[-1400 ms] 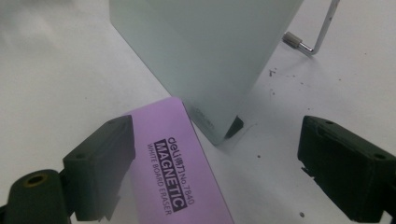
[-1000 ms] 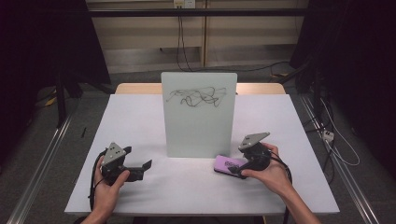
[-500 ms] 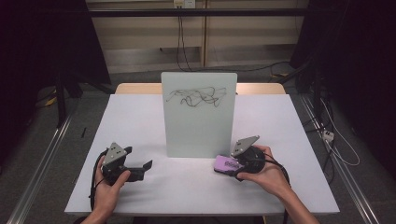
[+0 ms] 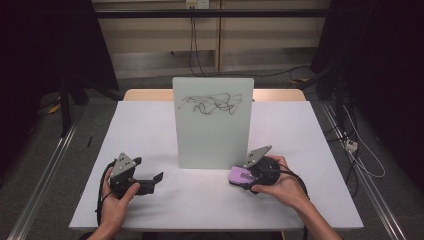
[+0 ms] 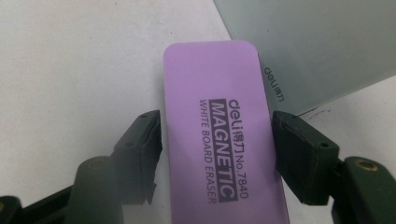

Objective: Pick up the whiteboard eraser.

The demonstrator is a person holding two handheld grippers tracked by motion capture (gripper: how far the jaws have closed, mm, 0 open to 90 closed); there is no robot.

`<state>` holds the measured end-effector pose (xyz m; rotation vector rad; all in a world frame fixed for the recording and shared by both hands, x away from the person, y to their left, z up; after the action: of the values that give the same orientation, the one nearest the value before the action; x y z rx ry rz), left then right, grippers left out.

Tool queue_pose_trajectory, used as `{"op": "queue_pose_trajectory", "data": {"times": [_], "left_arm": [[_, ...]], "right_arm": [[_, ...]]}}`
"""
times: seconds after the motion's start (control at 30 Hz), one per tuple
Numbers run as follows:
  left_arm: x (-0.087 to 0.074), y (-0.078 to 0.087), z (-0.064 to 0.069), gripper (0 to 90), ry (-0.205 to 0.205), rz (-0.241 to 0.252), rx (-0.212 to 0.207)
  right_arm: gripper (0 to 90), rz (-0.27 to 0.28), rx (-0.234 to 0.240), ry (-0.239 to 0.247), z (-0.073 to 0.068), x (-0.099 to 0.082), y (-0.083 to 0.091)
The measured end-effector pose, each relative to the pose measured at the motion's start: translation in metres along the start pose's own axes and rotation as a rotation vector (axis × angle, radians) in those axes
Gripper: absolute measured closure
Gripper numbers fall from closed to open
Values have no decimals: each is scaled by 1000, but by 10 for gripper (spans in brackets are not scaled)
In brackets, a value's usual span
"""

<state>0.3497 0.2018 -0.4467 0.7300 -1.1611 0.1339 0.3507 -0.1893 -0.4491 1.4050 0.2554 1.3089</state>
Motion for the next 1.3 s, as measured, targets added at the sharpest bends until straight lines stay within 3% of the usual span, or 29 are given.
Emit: {"op": "queue_pose_trajectory", "data": {"times": [0.27, 0.6, 0.97, 1.3], "left_arm": [[-1, -1, 1, 49, -6, -6, -2], [-1, -1, 0, 49, -8, -9, -1], [-1, -4, 3, 49, -19, -24, -17], [-3, -1, 2, 49, 0, -15, -6]], "right_arm": [[398, -12, -9, 25, 0, 0, -1], [409, -32, 0, 21, 1, 2, -1], [412, -19, 40, -60, 6, -1, 3], [413, 50, 56, -119, 10, 0, 11]]}}
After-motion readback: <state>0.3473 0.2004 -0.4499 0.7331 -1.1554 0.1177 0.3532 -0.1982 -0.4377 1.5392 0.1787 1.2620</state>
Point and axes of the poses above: each handheld gripper's, and its own axes: y roughly backward along the jaws, x roughly out of its top, z roughly to its right, the point moved 2 cm from there along -y, roughly forward along the jaws, and after that the axes turned 15 degrees about -x, right-handed, at the moved point
